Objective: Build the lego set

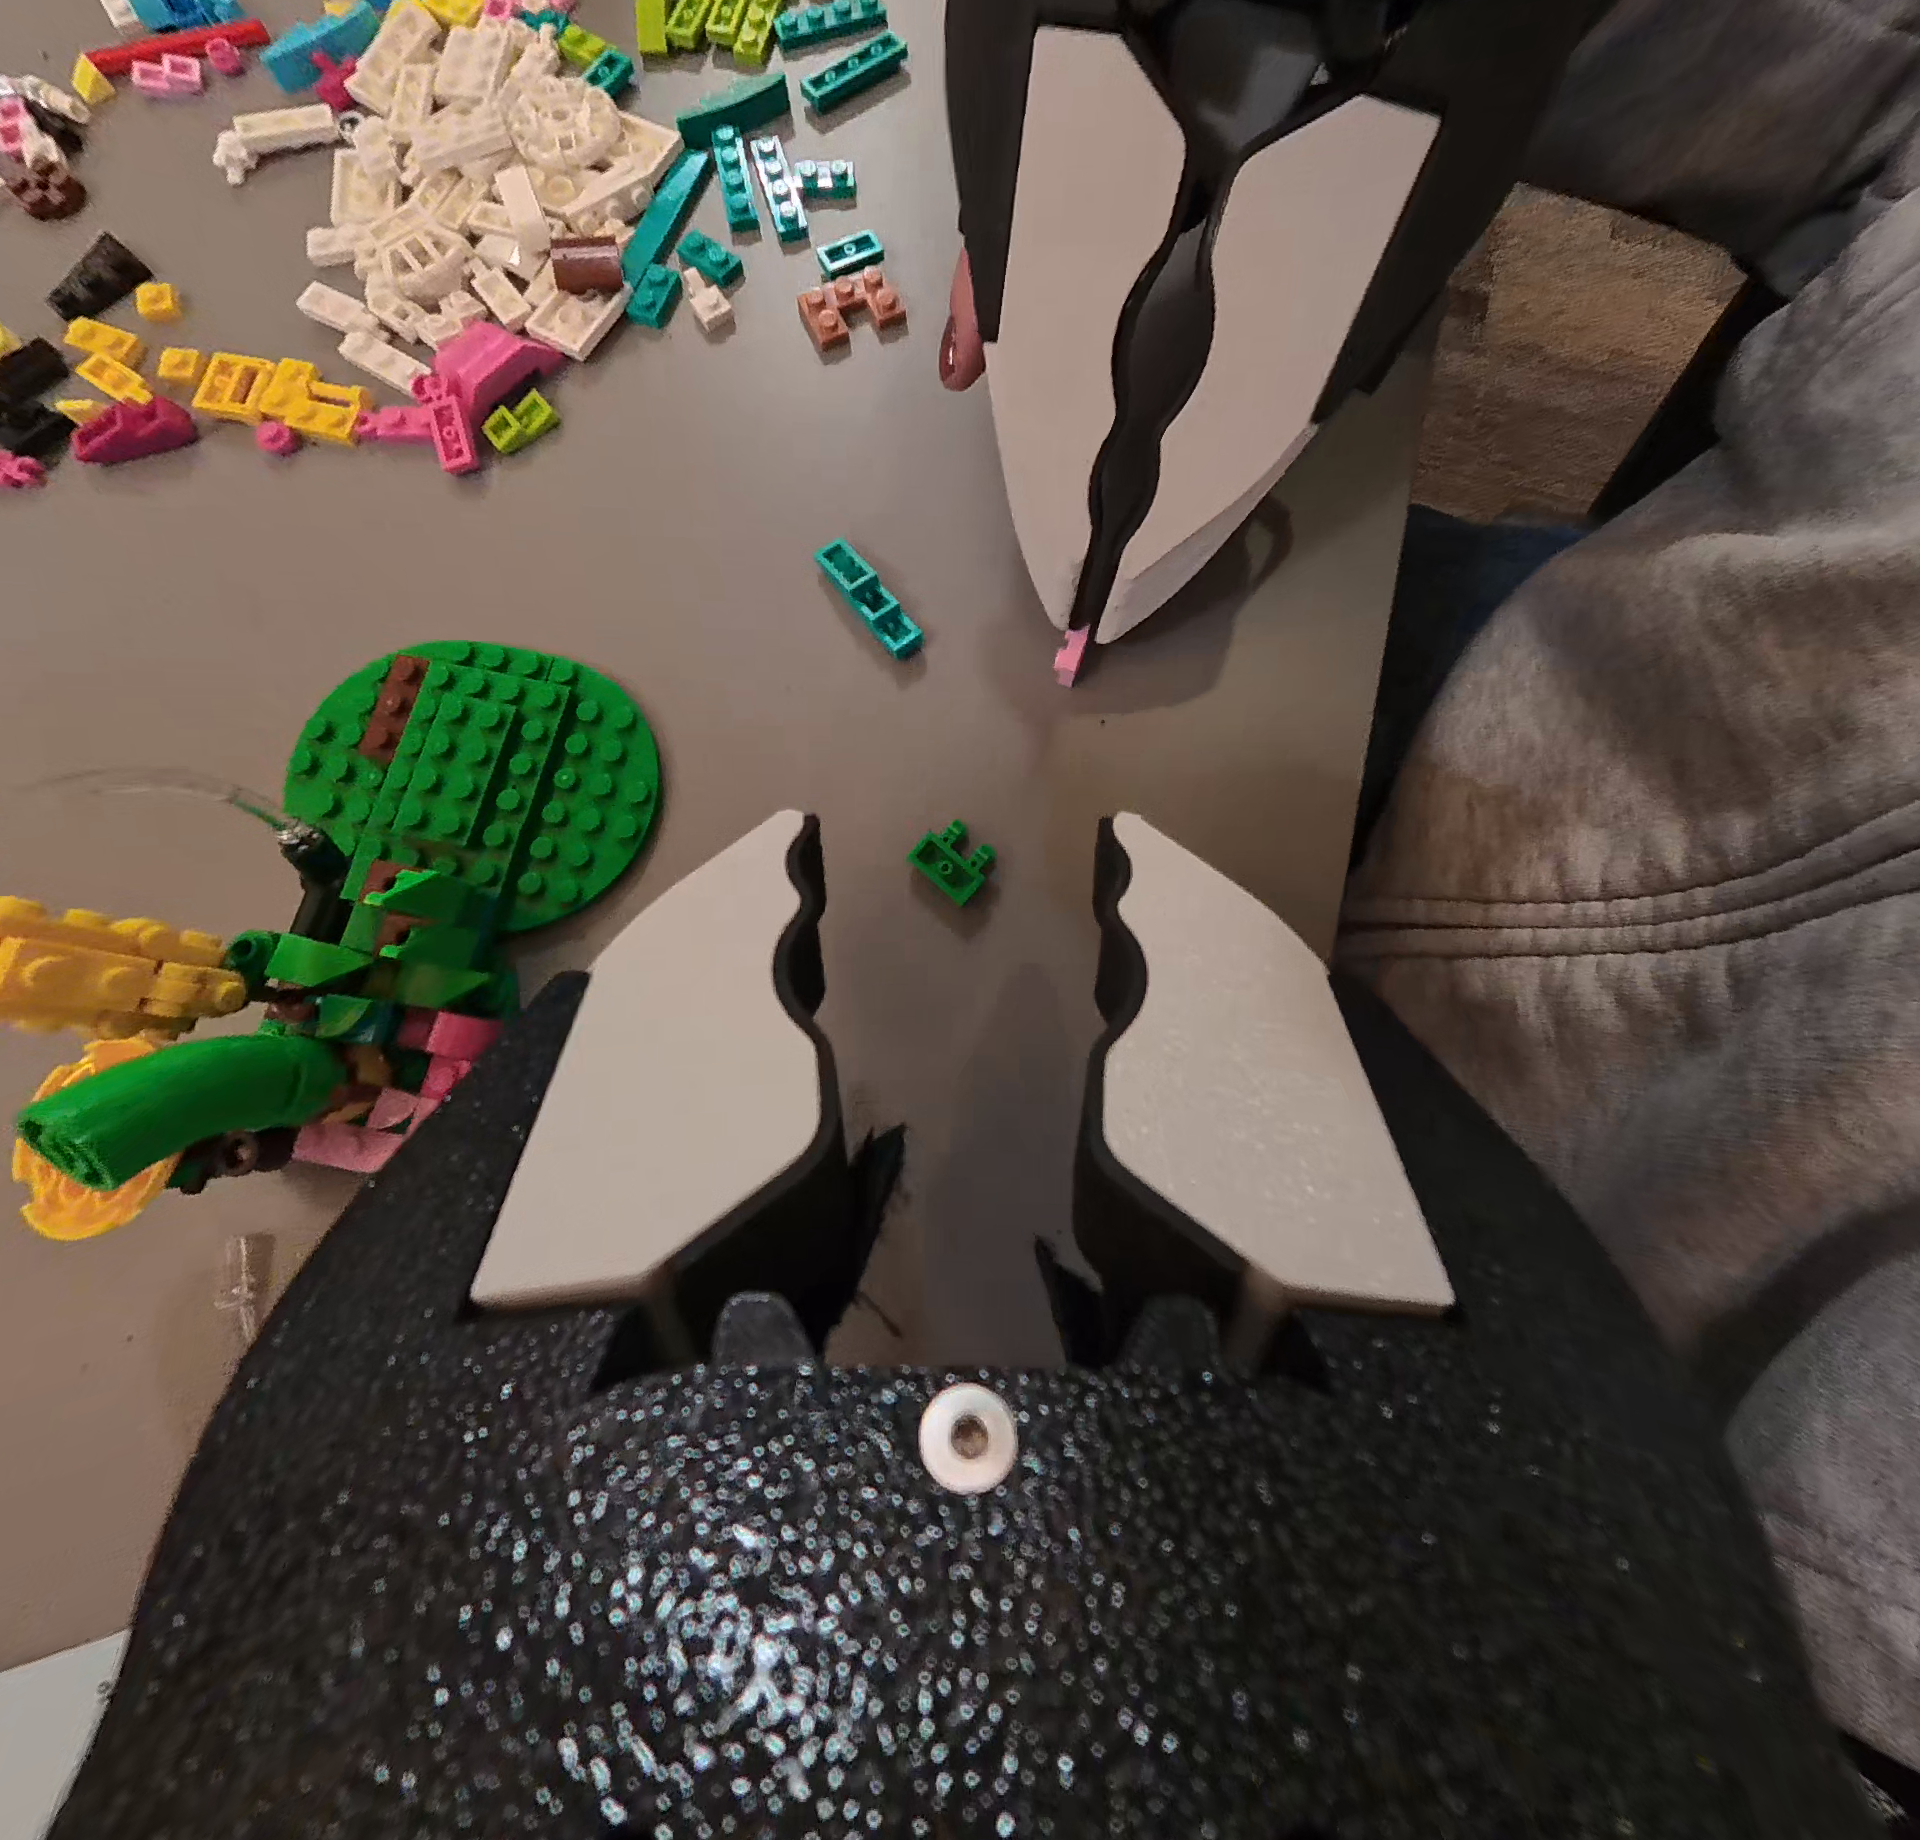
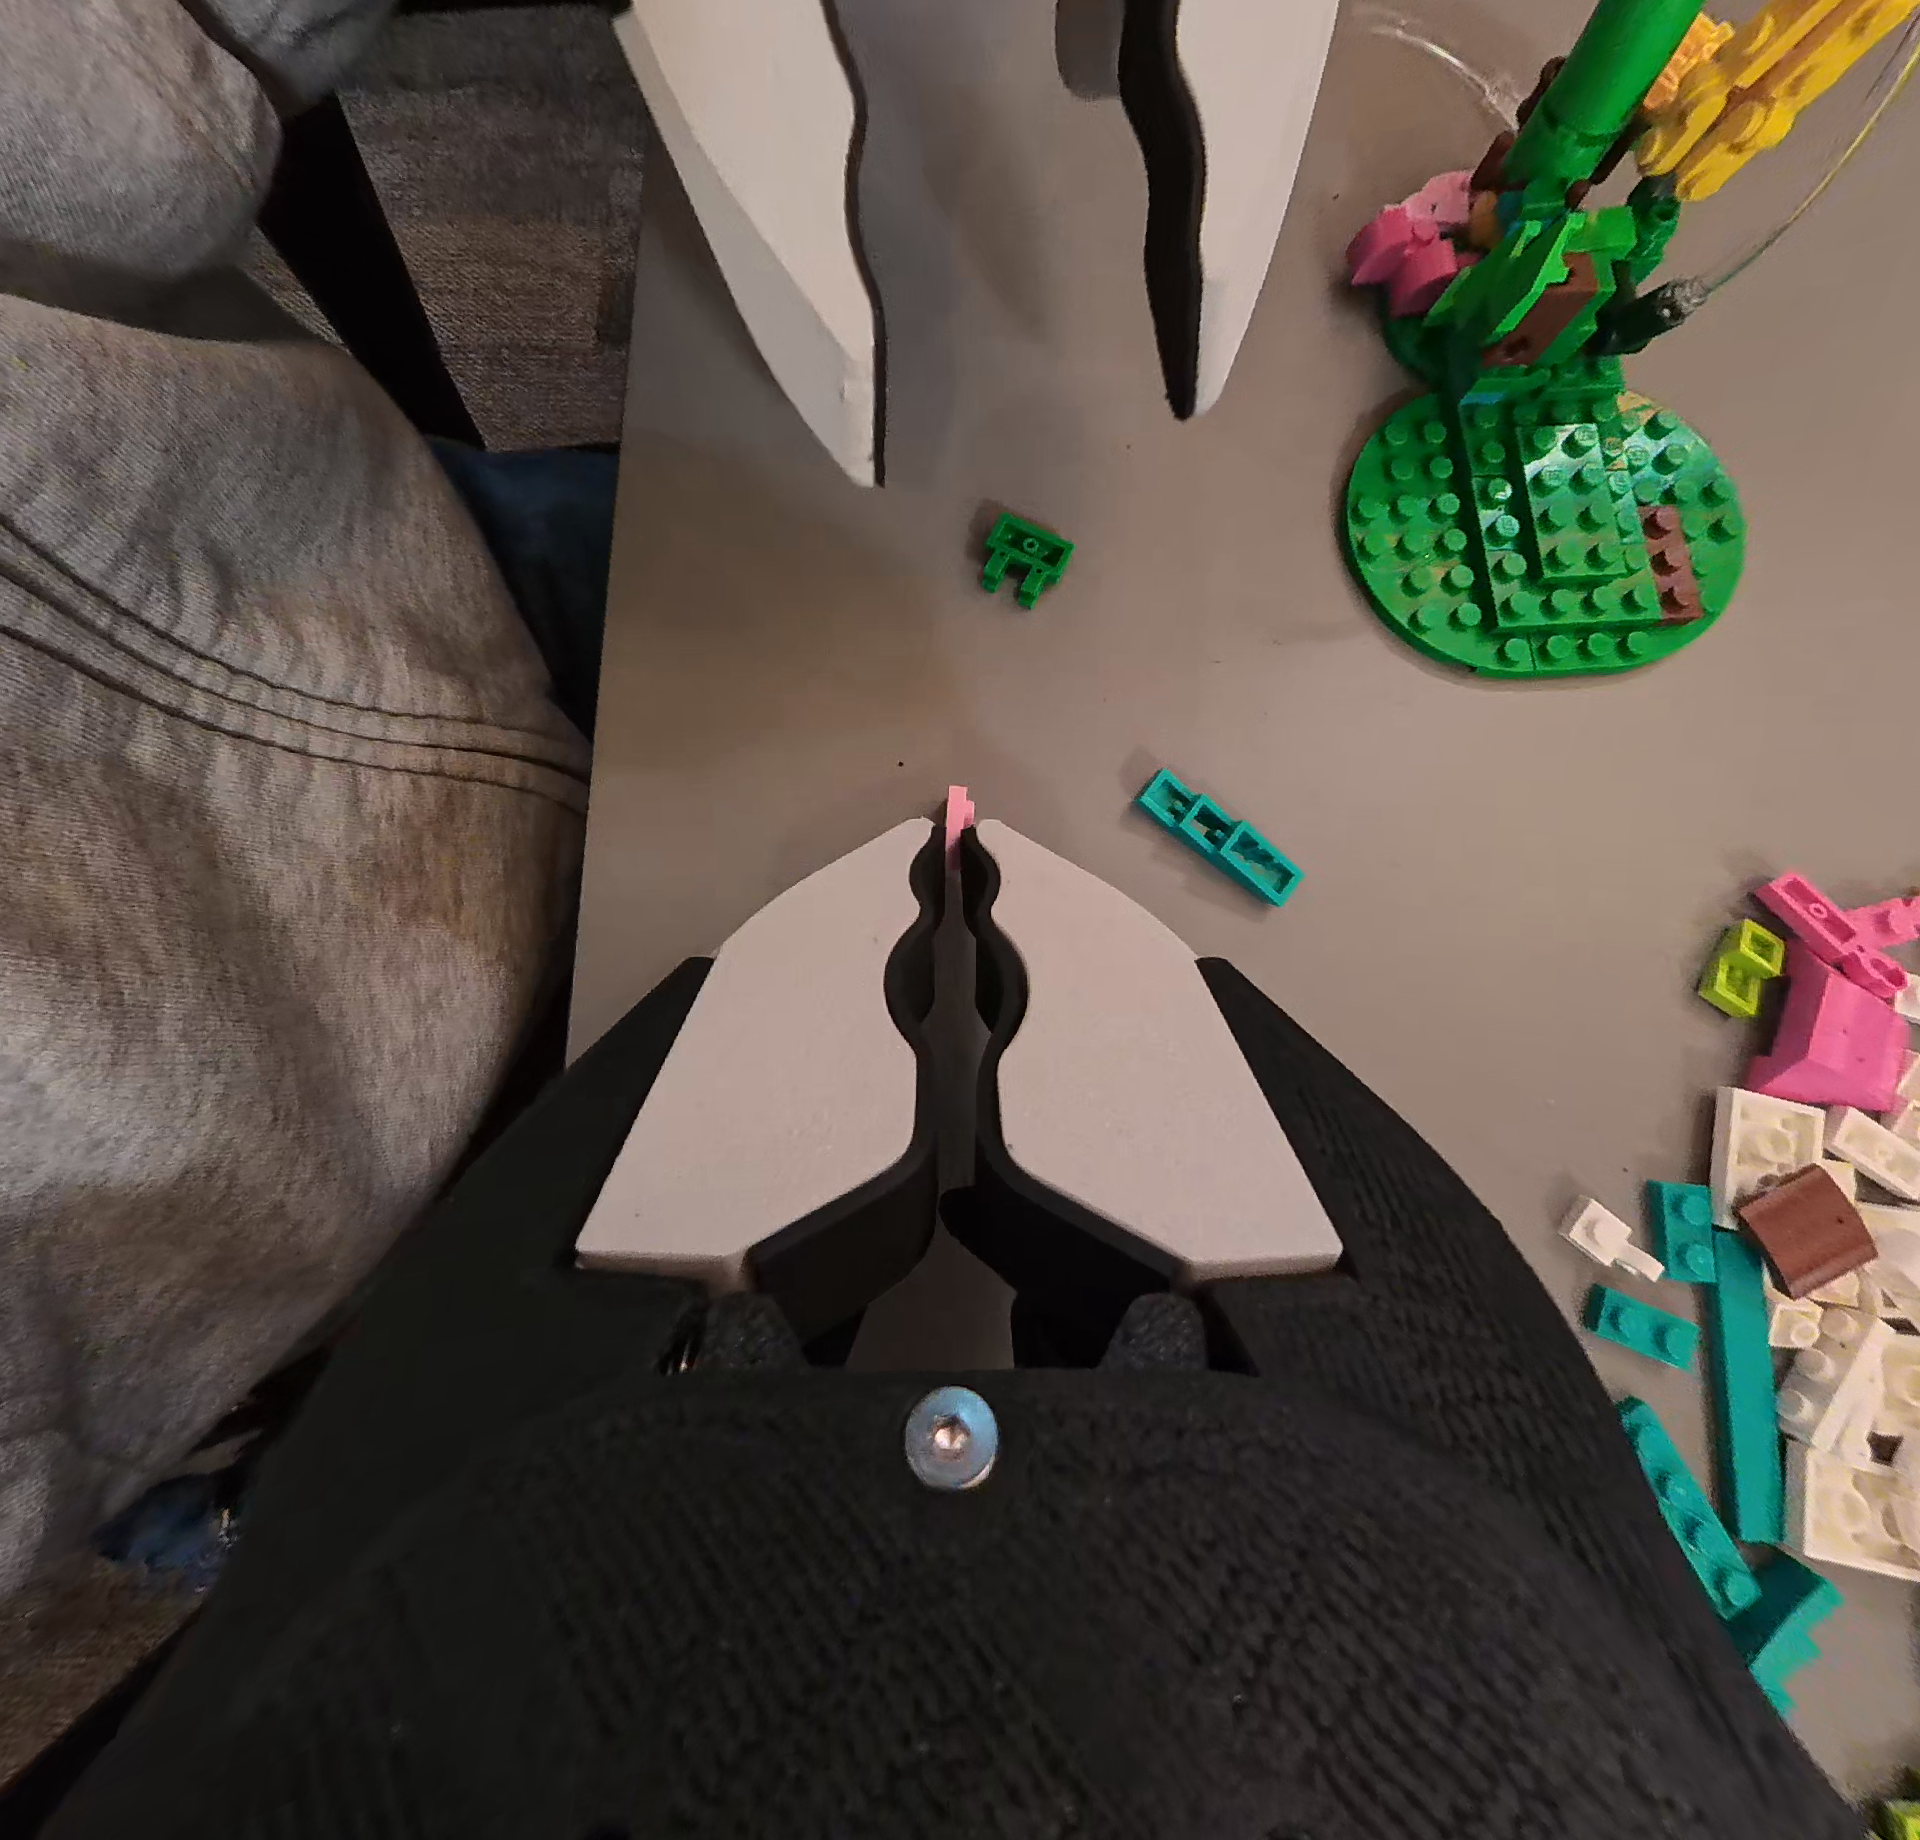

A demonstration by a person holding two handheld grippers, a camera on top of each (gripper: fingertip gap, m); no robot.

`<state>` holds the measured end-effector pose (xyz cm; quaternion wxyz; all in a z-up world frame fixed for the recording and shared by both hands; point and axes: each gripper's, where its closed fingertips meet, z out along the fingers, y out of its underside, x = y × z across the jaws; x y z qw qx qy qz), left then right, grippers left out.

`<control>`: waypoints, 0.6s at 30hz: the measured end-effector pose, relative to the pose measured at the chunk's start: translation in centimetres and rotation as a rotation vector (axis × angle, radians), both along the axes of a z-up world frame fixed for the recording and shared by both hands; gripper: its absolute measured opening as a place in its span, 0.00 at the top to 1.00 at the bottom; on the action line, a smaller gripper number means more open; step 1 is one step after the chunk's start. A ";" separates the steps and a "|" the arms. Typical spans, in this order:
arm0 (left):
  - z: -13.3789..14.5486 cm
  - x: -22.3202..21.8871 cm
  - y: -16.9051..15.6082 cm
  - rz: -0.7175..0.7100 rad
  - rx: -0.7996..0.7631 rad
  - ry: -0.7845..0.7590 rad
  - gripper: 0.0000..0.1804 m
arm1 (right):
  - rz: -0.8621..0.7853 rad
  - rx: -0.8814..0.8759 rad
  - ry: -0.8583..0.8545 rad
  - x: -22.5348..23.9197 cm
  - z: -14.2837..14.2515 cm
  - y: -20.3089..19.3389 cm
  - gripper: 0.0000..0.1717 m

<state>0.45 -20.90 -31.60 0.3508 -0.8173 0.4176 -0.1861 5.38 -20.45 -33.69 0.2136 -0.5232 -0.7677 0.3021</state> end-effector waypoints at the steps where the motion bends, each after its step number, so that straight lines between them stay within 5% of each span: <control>1: -0.3 0.0 0.0 0.003 -0.011 0.006 0.71 | 0.000 -0.002 -0.001 0.0 0.0 0.0 0.99; 13: -2.8 0.1 0.1 -0.022 -0.051 0.085 0.78 | -0.011 -0.021 0.028 0.6 1.2 0.0 0.94; 18: -2.9 0.3 0.0 -0.052 -0.036 0.090 0.89 | -0.012 -0.028 0.051 0.5 1.8 -0.2 0.94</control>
